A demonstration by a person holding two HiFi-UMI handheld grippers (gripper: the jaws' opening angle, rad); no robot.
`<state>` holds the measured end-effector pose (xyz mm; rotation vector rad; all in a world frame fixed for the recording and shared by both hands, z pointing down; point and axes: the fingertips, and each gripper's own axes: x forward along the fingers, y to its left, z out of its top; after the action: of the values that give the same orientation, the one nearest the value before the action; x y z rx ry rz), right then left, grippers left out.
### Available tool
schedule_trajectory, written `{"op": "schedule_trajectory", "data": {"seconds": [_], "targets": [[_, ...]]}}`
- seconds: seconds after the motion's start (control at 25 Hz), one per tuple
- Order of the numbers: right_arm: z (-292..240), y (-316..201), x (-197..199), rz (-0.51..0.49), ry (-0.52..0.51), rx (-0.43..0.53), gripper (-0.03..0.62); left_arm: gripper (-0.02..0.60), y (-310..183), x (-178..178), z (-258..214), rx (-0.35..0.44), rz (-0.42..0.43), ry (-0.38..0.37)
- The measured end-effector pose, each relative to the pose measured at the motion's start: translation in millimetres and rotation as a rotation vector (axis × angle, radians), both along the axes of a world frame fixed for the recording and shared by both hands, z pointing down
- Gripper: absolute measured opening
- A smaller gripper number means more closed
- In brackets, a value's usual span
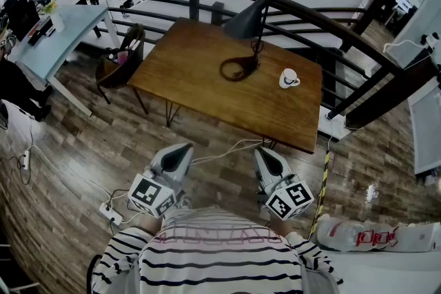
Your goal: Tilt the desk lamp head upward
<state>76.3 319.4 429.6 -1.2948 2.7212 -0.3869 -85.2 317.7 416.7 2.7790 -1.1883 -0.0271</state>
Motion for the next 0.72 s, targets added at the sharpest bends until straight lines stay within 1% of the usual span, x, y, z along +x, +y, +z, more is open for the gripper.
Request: {"op": "schedule_trajectory", "data": {"seconds": [0.28, 0.44, 0.52, 0.64, 0.72], "targets": [[8, -8, 12, -0.023, -0.022, -0.004, -0.002, 0.003, -6, 13, 13, -0.019, -0.032, 0.008], [12, -13, 15, -0.04, -0.038, 0.006, 0.0, 0.003, -9, 19, 23, -0.042, -0.044, 0.009], [17, -21, 16, -0.042, -0.027, -0.005, 0.0, 0.003, -15, 21, 27, -0.055, -0.046, 0.009], [22, -35, 15, -0.033, -0.001, -0.011, 0.039, 0.003, -29, 21, 30, -0.061, -0.04, 0.011], [25, -48, 13, -0.025, 0.004, -0.013, 0.046, 0.003, -43, 19, 32, -0.057, -0.033, 0.015]]}}
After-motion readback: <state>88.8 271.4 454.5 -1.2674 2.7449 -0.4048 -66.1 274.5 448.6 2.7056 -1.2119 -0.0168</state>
